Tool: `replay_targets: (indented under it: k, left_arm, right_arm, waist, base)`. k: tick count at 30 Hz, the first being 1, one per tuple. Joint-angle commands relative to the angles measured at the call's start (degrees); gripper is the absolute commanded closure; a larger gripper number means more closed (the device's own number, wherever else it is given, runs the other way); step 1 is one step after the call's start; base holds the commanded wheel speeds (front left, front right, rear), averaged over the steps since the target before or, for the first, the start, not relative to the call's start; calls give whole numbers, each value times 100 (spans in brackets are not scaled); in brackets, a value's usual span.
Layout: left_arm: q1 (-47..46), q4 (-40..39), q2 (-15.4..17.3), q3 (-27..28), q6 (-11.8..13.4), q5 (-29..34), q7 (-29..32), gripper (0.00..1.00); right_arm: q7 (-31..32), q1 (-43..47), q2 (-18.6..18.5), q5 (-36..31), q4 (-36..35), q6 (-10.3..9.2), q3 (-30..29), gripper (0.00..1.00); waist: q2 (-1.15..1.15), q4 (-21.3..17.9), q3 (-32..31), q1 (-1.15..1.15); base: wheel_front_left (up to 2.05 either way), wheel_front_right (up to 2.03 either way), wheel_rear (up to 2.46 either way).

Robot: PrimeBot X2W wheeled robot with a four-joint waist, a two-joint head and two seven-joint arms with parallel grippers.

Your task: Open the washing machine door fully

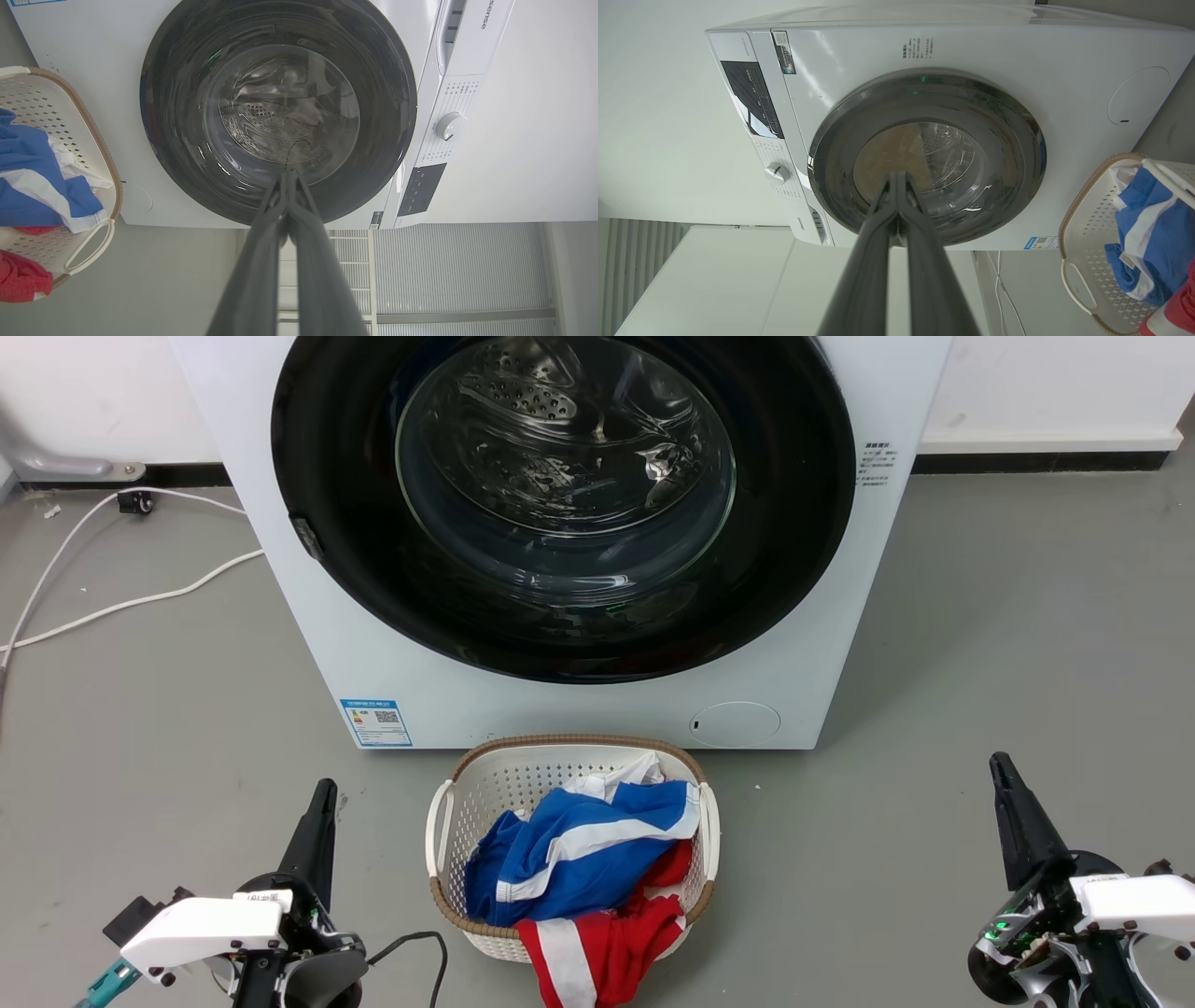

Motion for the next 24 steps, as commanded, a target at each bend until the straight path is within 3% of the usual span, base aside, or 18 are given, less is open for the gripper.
replay_targets:
  k: [1, 22, 23, 24]
  left_arm:
    - [-43, 4, -2, 7, -14, 1, 14, 100]
    - [-43, 3, -2, 6, -14, 0, 14, 100]
    - [-1, 0, 0, -1, 0, 0, 0, 0]
    - [13, 26, -2, -5, 1, 0, -3, 0]
  right_arm:
    - [21, -67, 18, -28, 6, 2, -9, 100]
    - [36, -69, 28, -37, 6, 2, -22, 100]
    - [16, -1, 9, -16, 1, 0, -15, 0]
    - [18, 13, 10, -16, 25, 1, -13, 0]
  waist:
    - [0, 0, 0, 0]
    - [0, 0, 0, 0]
    - [0, 0, 0, 0]
    - [0, 0, 0, 0]
  base:
    - [0, 0, 0]
    - [0, 0, 0]
    - [0, 0, 0]
    - [0, 0, 0]
